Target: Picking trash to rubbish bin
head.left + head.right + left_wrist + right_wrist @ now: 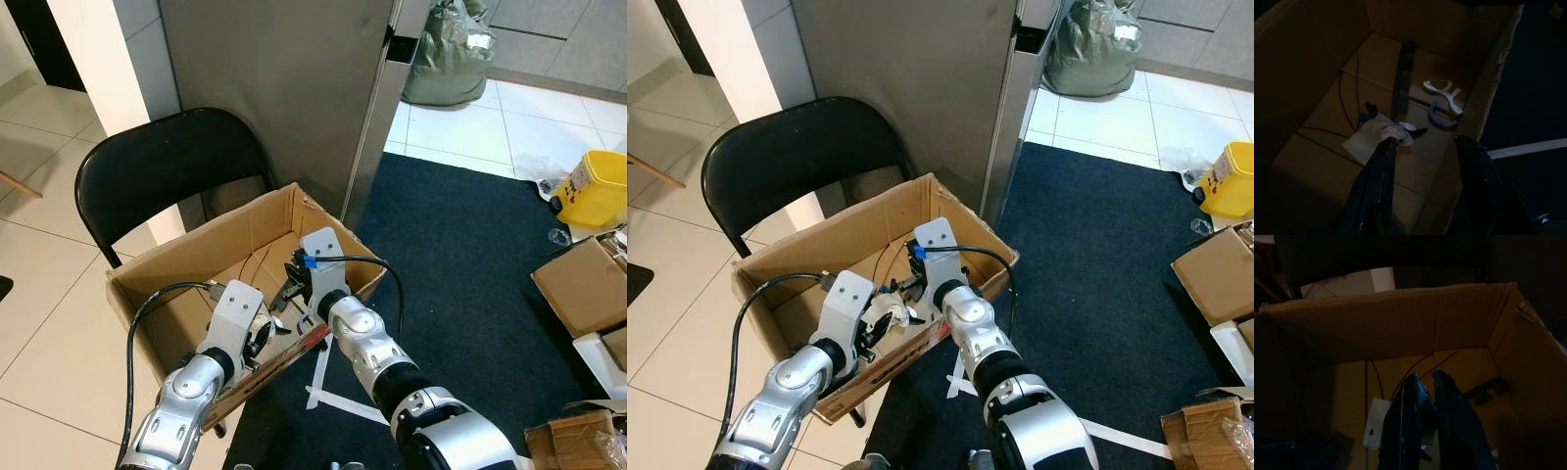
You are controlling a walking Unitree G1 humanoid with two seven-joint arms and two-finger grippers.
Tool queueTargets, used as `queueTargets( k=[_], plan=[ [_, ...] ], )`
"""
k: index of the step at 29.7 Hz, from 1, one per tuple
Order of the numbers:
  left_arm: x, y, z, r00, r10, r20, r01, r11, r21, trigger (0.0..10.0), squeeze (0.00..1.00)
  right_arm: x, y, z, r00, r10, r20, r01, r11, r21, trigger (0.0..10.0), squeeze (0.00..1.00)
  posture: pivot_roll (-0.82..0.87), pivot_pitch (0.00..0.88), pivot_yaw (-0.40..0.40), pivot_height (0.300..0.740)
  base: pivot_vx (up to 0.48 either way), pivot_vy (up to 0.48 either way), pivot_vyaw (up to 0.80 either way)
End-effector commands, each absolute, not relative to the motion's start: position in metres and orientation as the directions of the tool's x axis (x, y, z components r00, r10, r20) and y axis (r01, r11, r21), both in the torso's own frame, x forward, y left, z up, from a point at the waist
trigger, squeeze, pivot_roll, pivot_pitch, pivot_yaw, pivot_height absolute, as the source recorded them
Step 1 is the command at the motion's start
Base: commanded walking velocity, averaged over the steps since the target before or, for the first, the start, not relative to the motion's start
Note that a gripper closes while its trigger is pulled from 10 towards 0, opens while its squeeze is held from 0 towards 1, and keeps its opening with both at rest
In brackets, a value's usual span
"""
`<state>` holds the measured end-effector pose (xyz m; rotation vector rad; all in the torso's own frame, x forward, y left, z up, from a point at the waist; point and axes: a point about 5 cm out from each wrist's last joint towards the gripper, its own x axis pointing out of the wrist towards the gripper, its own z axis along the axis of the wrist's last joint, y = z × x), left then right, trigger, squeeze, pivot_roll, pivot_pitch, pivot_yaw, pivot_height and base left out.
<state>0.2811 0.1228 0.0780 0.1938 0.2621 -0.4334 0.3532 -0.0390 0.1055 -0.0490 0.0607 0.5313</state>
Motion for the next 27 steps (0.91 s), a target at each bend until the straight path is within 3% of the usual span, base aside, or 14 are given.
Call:
queueTargets(
  k=[1, 2, 6, 7, 8, 14, 19, 20, 27],
  plan=[
    [0.277, 0.126, 0.074, 0.866, -0.384, -0.319, 0.444, 0.885, 0.141, 10.0, 0.0, 0.348, -0.028, 0.1, 0.849, 0.523, -0.078, -0.522, 0.852, 0.03, 10.0, 0.61, 0.06, 0.214, -0.026, 0.74, 0.0, 0.0, 0.0],
    [0.277, 0.126, 0.074, 0.866, -0.385, -0.32, 0.445, 0.884, 0.142, 10.0, 0.0, 0.348, -0.028, 0.1, 0.846, 0.527, -0.078, -0.526, 0.85, 0.039, 10.0, 1.0, 0.06, 0.216, -0.025, 0.74, 0.0, 0.0, 0.0],
    [0.277, 0.126, 0.075, 0.865, -0.386, -0.321, 0.447, 0.883, 0.144, 10.0, 0.0, 0.349, -0.03, 0.1, 0.861, 0.502, -0.08, -0.503, 0.864, 0.011, 10.0, 1.0, 0.07, 0.212, -0.024, 0.74, 0.0, 0.0, 0.0],
    [0.277, 0.126, 0.075, 0.865, -0.386, -0.321, 0.447, 0.883, 0.145, 10.0, 0.0, 0.349, -0.031, 0.1, 0.863, 0.498, -0.081, -0.499, 0.866, 0.011, 10.0, 0.38, 0.07, 0.211, -0.024, 0.74, 0.0, 0.0, 0.0],
    [0.278, 0.126, 0.075, 0.865, -0.386, -0.322, 0.448, 0.882, 0.145, 10.0, 0.0, 0.349, -0.032, 0.099, 0.865, 0.496, -0.082, -0.497, 0.868, 0.011, 10.0, 0.0, 0.07, 0.211, -0.025, 0.74, 0.0, 0.0, 0.0],
    [0.279, 0.126, 0.075, 0.863, -0.387, -0.325, 0.452, 0.879, 0.152, 10.0, 0.0, 0.347, -0.039, 0.094, 0.874, 0.478, -0.087, -0.48, 0.877, 0.009, 10.0, 0.0, 0.07, 0.202, -0.024, 0.74, 0.0, 0.0, 0.0],
    [0.281, 0.129, 0.074, 0.869, -0.374, -0.325, 0.441, 0.882, 0.164, 10.0, 0.0, 0.342, -0.061, 0.079, 0.904, 0.413, -0.112, -0.416, 0.909, 0.002, 10.0, 0.0, 0.07, 0.184, -0.024, 0.74, 0.0, 0.0, 0.0],
    [0.281, 0.132, 0.073, 0.877, -0.357, -0.322, 0.426, 0.888, 0.174, 10.0, 0.0, 0.339, -0.076, 0.072, 0.925, 0.364, -0.111, -0.365, 0.931, 0.01, 10.0, 0.0, 0.06, 0.174, -0.024, 0.74, 0.0, 0.0, 0.0],
    [0.284, 0.142, 0.078, 0.919, -0.292, -0.266, 0.342, 0.925, 0.166, 10.0, 0.0, 0.326, -0.12, 0.062, 0.973, 0.22, -0.068, -0.221, 0.975, -0.005, 10.0, 0.0, 0.03, 0.15, -0.009, 0.74, 0.0, 0.0, 0.0]
  ],
)
